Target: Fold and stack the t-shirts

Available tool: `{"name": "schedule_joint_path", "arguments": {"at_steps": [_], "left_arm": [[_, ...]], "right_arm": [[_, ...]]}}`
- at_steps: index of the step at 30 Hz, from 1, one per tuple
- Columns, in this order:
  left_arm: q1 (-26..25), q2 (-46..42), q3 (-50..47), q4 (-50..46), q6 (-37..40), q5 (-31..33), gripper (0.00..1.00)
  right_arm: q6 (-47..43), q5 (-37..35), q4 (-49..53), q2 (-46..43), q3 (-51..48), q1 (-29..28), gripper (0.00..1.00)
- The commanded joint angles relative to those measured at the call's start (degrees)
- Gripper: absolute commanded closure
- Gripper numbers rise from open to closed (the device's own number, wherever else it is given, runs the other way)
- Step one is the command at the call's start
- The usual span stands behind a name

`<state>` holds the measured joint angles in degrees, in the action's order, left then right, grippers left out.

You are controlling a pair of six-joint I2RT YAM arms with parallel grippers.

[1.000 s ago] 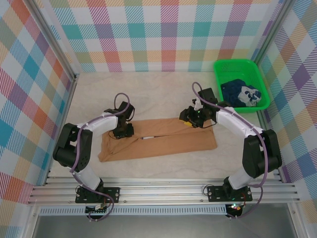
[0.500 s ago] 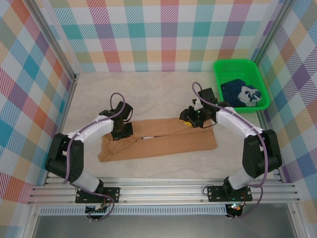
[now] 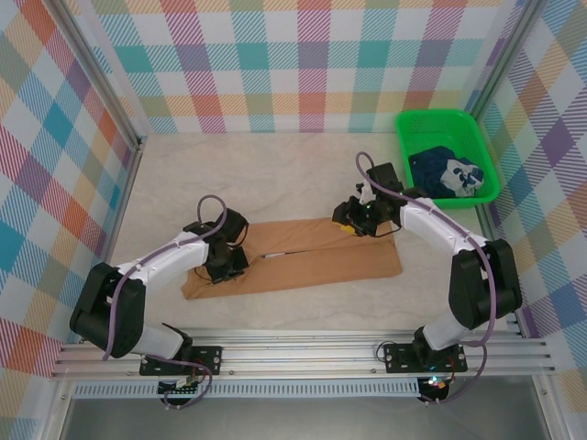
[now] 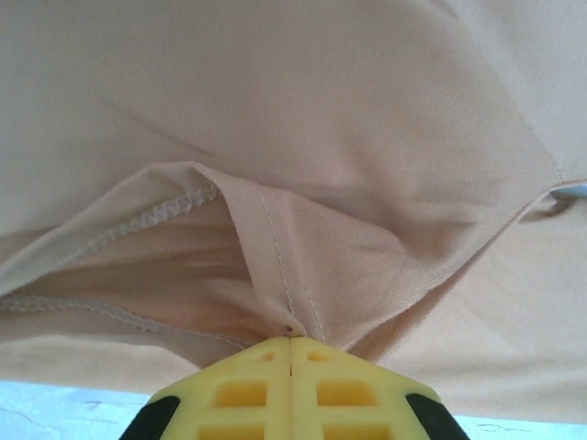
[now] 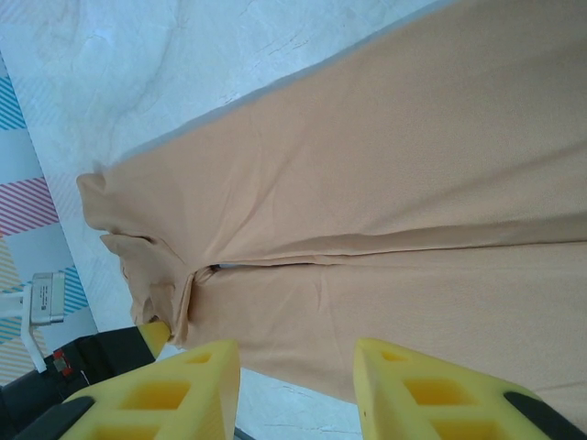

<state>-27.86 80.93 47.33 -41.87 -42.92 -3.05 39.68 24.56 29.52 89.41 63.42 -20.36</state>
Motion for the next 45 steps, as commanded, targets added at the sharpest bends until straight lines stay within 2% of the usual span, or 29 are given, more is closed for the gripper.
{"name": "schedule_joint_path", "arguments": {"at_steps": [1, 6, 8, 11, 14, 17, 21, 28, 38, 45], "left_arm": [[-1.5, -0.8, -1.7, -0.5, -5.1, -3.0, 0.87], [-3.4, -1.4, -2.4, 1.7, -9.5, -7.9, 0.74], [-3.6, -2.3, -1.9, 0.9, -9.8, -9.1, 0.73], [-3.1, -6.6, 1.8, -4.6, -8.4, -2.8, 0.73], [0.2, -8.2, 3.5, -5.7, -6.9, 2.3, 0.71], [3.8, -4.3, 3.6, -2.0, -3.3, 2.9, 0.71], [4.0, 3.1, 5.9, -0.7, 1.6, 3.0, 0.66], [3.4, 3.2, 2.9, -0.4, -2.1, 1.4, 0.65], [1.4, 3.3, 0.6, 3.5, -6.9, 0.0, 0.71], [0.5, 1.4, -1.3, 6.2, -9.3, -0.5, 0.87]], "right_arm": [[0.0, 0.9, -0.3, -0.8, -1.3, -0.4, 0.62], [-0.3, 0.5, 0.0, -1.1, -2.2, -0.4, 0.63], [-0.5, 0.2, 0.2, -1.3, -2.5, -0.5, 0.63], [-0.7, -0.2, 0.4, -1.5, -2.8, -0.5, 0.63], [-0.6, 0.0, 0.1, -1.4, -3.0, -0.5, 0.63], [-0.6, 0.2, 0.1, -1.2, -3.0, -0.5, 0.63], [-1.1, 0.1, 0.9, -1.3, -2.4, -0.5, 0.63], [-0.4, -0.2, 0.4, -1.7, -2.6, -0.5, 0.63], [-0.7, 0.1, 0.2, -0.6, -1.7, -0.5, 0.63], [-0.3, 0.2, -0.3, -1.0, -2.6, -0.5, 0.63]]}}
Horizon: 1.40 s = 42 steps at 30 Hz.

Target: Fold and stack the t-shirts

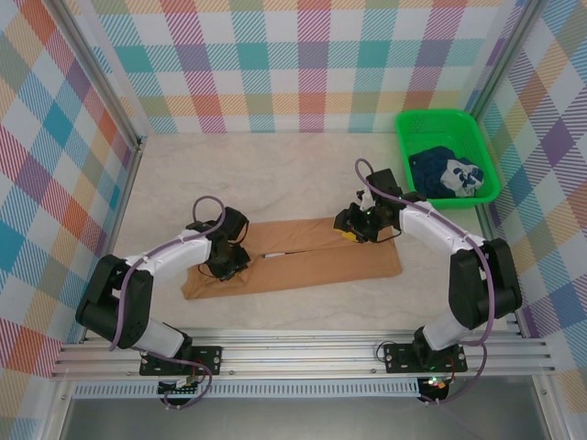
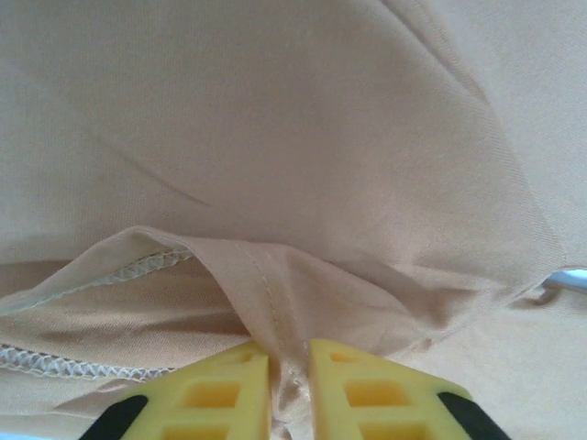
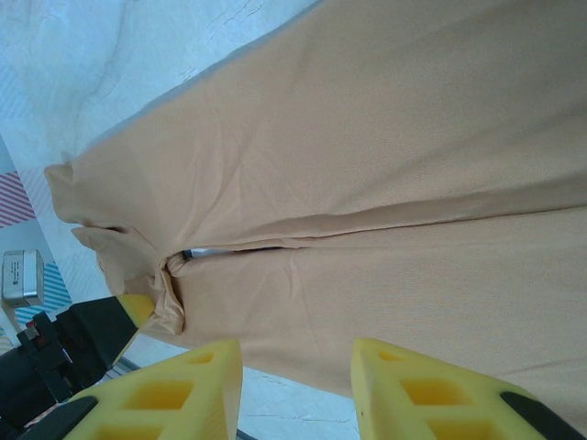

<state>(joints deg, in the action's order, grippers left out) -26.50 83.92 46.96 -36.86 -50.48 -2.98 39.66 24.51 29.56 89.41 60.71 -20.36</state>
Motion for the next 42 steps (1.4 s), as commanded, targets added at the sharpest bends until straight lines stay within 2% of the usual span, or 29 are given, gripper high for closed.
{"name": "schedule_joint_path", "arguments": {"at_steps": [1, 7, 21, 23, 29, 32, 34, 37, 42], "left_arm": [[-1.0, -1.7, -0.9, 1.1, -1.8, -0.5, 0.89], [-2.3, -3.9, -1.4, -0.1, -3.6, -0.9, 0.99], [-6.7, -3.1, -3.6, 0.0, -11.5, -2.3, 0.98], [-7.3, -2.3, -3.4, 0.4, -12.0, -2.5, 0.96], [-8.7, -1.5, -3.5, 2.6, -13.7, -6.5, 0.79], [-8.5, -3.7, -2.6, 2.2, -14.0, -9.0, 0.66], [-7.7, -5.7, -0.9, -0.4, -13.4, -9.3, 0.62], [-4.1, -8.5, 0.9, -3.1, -12.4, -9.1, 0.61], [6.9, -7.3, 4.7, -6.1, -7.6, -5.9, 0.67]], "right_arm": [[-0.3, 0.2, -0.3, -1.1, 0.0, -0.5, 0.63], [-0.3, 0.1, -0.1, -1.4, 0.2, -0.5, 0.63], [-0.2, 0.3, -0.5, -1.5, -0.6, -0.5, 0.63], [-0.2, 0.2, -0.5, -1.6, -0.7, -0.5, 0.63], [-0.4, -0.7, 0.1, -1.5, -1.1, -0.4, 0.63], [-0.9, -1.7, 0.7, -1.5, -1.0, -0.3, 0.63], [-1.1, -2.4, 0.9, -1.3, -1.0, 0.2, 0.63], [-1.4, -3.1, 1.1, -0.7, -0.5, 0.9, 0.63], [-2.7, -4.0, 1.5, 2.5, 1.4, 1.0, 0.64]]}}
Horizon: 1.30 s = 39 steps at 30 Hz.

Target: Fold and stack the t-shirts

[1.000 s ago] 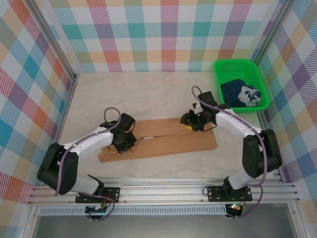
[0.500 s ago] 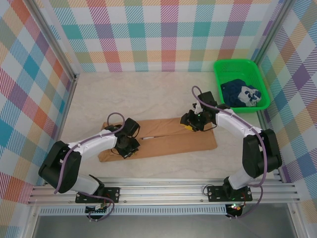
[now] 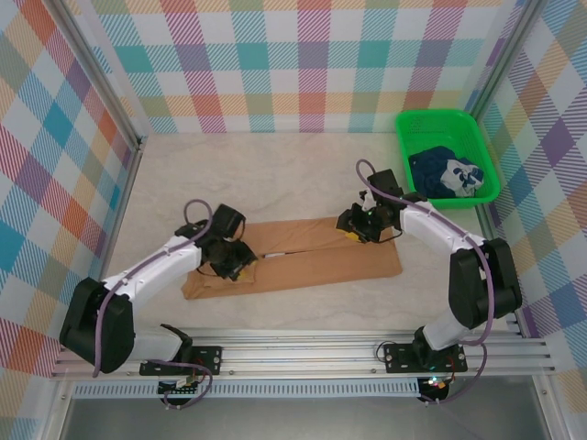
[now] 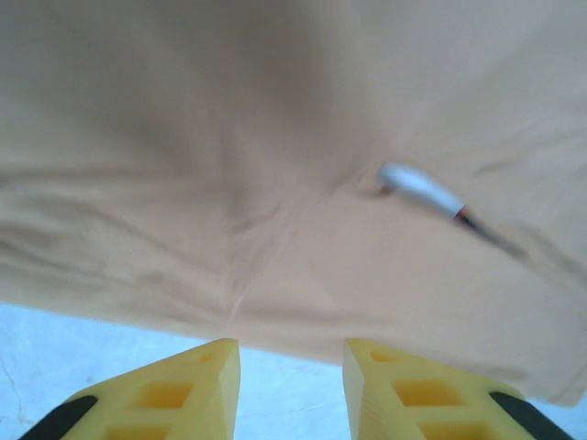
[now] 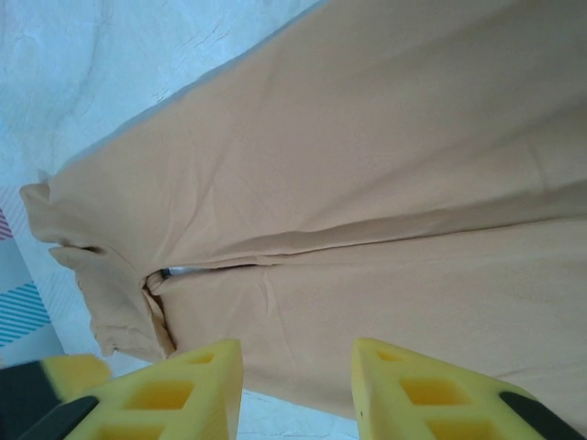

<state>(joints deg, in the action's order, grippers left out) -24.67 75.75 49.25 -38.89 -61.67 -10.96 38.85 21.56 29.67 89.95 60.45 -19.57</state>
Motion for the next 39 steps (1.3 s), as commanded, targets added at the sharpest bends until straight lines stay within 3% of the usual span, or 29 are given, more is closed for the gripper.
{"name": "schedule_joint_path", "arguments": {"at_steps": [1, 5, 9, 14, 21, 26, 30, 33, 39], "left_arm": [[7.5, 2.0, 3.3, -4.4, 4.6, 3.4, 0.67], [17.9, 7.6, 7.9, -1.6, 7.2, 7.5, 0.70], [23.5, 15.6, 14.2, 1.7, 9.6, 8.7, 0.73], [24.3, 22.6, 17.7, -0.6, 11.7, 11.0, 0.77], [27.2, 18.0, 5.0, 3.4, 11.7, 12.7, 0.80], [29.9, 17.8, 5.5, 4.5, 14.3, 11.0, 0.77], [28.6, 14.0, 10.9, 0.1, 14.2, 13.9, 0.67], [24.2, 9.0, 12.4, -5.1, 11.4, 16.0, 0.64], [9.7, -0.8, 1.3, -7.6, -6.3, 8.6, 0.75]], "right_arm": [[-2.1, -1.7, 1.5, 2.5, 2.0, 0.2, 0.65], [-3.2, -2.9, 2.0, 4.4, 3.5, 0.7, 0.66], [-4.1, -3.7, 2.6, 5.3, 4.6, 1.1, 0.67], [-4.4, -3.7, 2.9, 5.6, 4.3, 1.5, 0.68], [-4.3, -3.7, 2.7, 5.0, 2.6, 2.1, 0.68], [-5.4, -4.1, 3.3, 5.8, 3.0, 2.9, 0.68], [-7.9, -5.3, 4.7, 6.9, 4.8, 4.2, 0.68], [-10.2, -6.3, 5.9, 9.3, 6.4, 5.0, 0.68], [-14.4, -12.6, 9.7, 16.0, 12.1, 5.2, 0.70]]}}
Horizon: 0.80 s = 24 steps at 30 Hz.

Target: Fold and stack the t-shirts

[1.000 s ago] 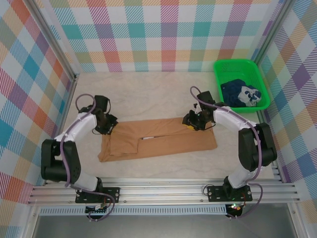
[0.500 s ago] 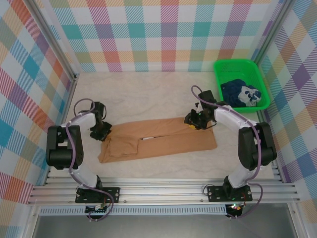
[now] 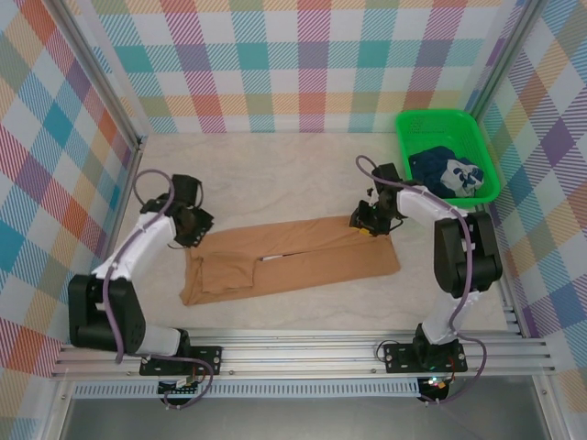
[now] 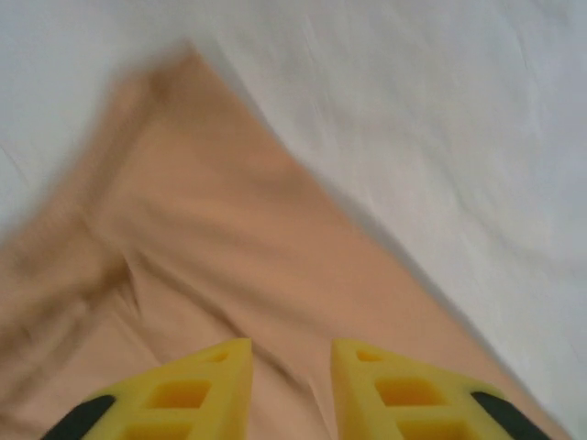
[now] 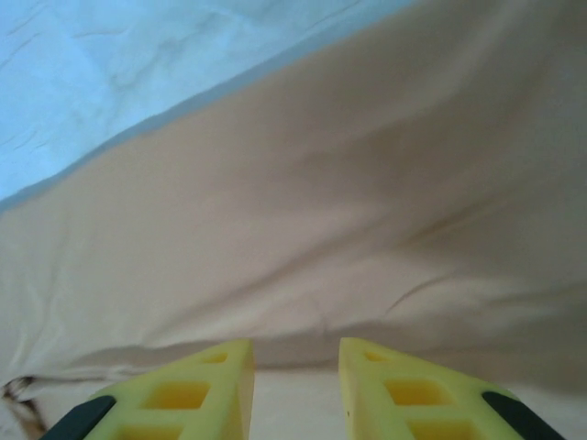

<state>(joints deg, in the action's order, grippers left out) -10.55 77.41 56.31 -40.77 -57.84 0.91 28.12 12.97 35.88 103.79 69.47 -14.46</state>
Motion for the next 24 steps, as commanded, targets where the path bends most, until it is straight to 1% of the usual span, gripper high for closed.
{"name": "schedule_joint_path", "arguments": {"at_steps": [1, 3, 4, 6, 8, 11, 14, 17, 20, 24], "left_arm": [[-6.3, -3.8, -9.3, -4.1, -13.6, -4.3, 0.76], [-8.1, -5.1, -13.8, -0.8, -17.8, -4.9, 0.78], [-8.1, -4.7, -14.9, -0.2, -18.3, -4.6, 0.78], [-7.8, -2.5, -15.3, 0.3, -16.9, -3.1, 0.80], [-7.0, 2.0, -14.7, 1.8, -15.0, -3.9, 0.81], [-6.3, 10.4, -10.9, 2.7, -11.8, -4.1, 0.81], [-5.1, 19.2, -3.8, 3.5, -8.1, -3.7, 0.81], [-3.6, 29.6, 9.5, 1.3, -2.8, -2.8, 0.82], [-3.3, 41.0, 28.6, -2.2, 3.7, -1.3, 0.82], [-4.2, 57.1, 56.8, -6.4, 8.1, -3.5, 0.81]], "right_arm": [[-4.2, -5.3, 4.3, 3.2, 4.1, 0.1, 0.71], [-4.7, -7.2, 6.4, 5.1, 6.1, 0.1, 0.72], [-4.9, -8.1, 8.0, 6.2, 7.1, 0.1, 0.73], [-4.8, -10.5, 10.7, 7.5, 7.7, 0.1, 0.74], [-4.1, -12.9, 12.4, 7.3, 6.8, 0.1, 0.74], [-2.9, -15.1, 14.3, 6.6, 4.7, 0.2, 0.74], [-0.8, -15.3, 14.8, 4.7, 2.1, 0.1, 0.74], [2.4, -15.6, 15.6, 2.9, -0.2, 0.2, 0.72], [8.8, -14.4, 16.2, 1.0, -3.4, 0.2, 0.72], [21.6, -6.6, 12.1, -2.9, -11.9, -1.4, 0.70]]}}
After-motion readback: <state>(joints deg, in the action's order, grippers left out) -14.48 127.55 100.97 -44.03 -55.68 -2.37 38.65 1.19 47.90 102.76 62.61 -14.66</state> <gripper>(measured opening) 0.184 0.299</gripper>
